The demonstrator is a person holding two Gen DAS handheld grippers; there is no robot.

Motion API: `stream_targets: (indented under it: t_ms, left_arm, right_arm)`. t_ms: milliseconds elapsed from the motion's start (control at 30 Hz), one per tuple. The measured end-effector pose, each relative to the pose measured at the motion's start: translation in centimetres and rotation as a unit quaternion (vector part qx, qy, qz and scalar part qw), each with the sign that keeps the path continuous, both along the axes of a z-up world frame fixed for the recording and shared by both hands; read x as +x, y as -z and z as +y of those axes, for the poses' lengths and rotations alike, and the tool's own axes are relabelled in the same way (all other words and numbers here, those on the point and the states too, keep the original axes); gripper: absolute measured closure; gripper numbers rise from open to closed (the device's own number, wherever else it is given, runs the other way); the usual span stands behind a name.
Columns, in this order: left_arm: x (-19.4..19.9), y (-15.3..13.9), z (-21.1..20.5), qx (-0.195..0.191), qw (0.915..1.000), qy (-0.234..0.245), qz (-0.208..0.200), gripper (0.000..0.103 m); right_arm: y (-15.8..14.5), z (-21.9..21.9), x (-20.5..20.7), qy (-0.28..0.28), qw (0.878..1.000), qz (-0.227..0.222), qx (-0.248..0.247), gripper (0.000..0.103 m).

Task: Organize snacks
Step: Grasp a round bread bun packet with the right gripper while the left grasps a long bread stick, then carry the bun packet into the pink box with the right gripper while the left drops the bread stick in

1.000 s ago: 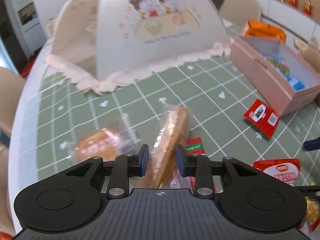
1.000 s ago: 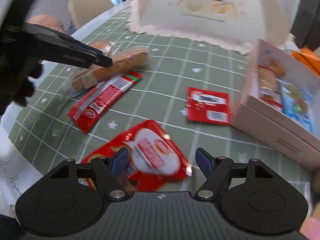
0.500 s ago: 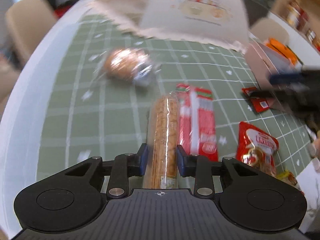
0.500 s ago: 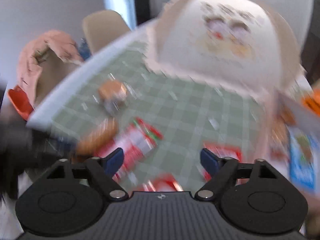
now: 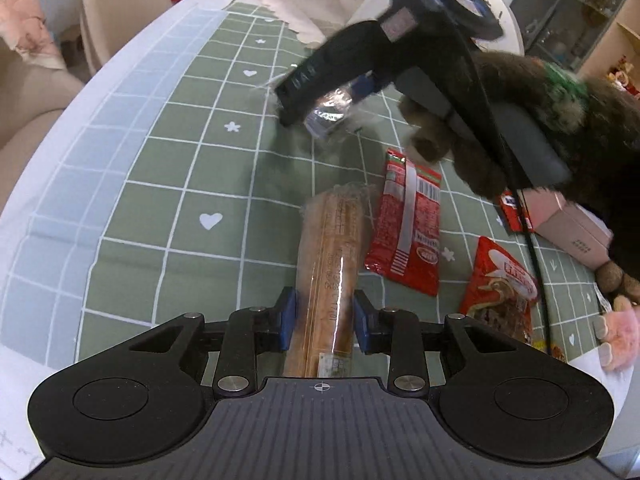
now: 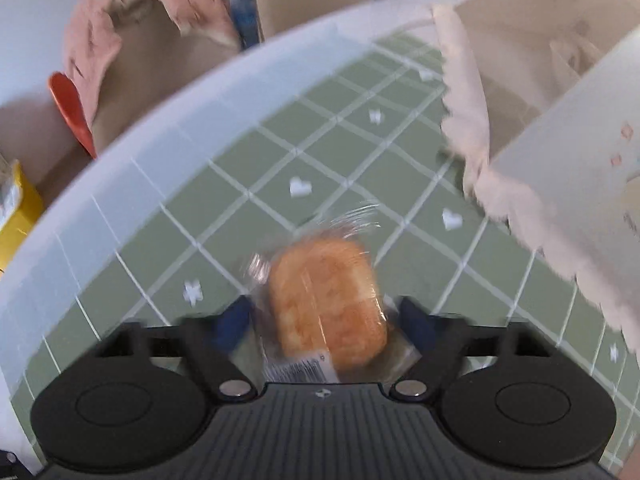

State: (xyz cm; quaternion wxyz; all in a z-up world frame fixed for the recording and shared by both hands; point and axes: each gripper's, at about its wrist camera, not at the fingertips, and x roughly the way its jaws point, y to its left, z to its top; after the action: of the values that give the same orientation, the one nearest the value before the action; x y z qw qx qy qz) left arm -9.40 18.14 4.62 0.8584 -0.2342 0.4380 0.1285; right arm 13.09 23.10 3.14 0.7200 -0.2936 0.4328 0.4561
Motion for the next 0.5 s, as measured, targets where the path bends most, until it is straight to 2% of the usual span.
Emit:
stream_targets:
  t_ms: [33,133,200,367,500]
  left_arm:
    - [0.1,0.0,0.1,-0.001,1.0000,0.002,0.000,0.069]
    - [0.8,0.2,0.1,-0.001,0.9999,0.015,0.002,0.068]
    - [1.3,0.2,0.0,-0.003,0.9996,0.027,0.000,0.069]
    - [2.7,-0.3,-1.7,-0.009,0.9980,0.061,-0.015,0.069]
    - [3.7,-1.4,-3.8,-0.025,0.9933,0.106,-0.038,0.070]
  right_arm:
    - [-0.2,-1.0,-0.4,0.004,1.000,0.007,0.000,0.050]
    - [-1.9,-6.3,-1.7,0.018,0.999,0.036,0.022,0.051]
    - [-3.3,-11.0,-2.5,0.037,0.998,0.037,0.041,0.051]
    - [-4.9,-23.0,-4.0,0.134,0.990,0.007,0.050,0.051]
    - [-4.3,-31.1,-4.2,0.230,0.972,0.005,0.040,0.051]
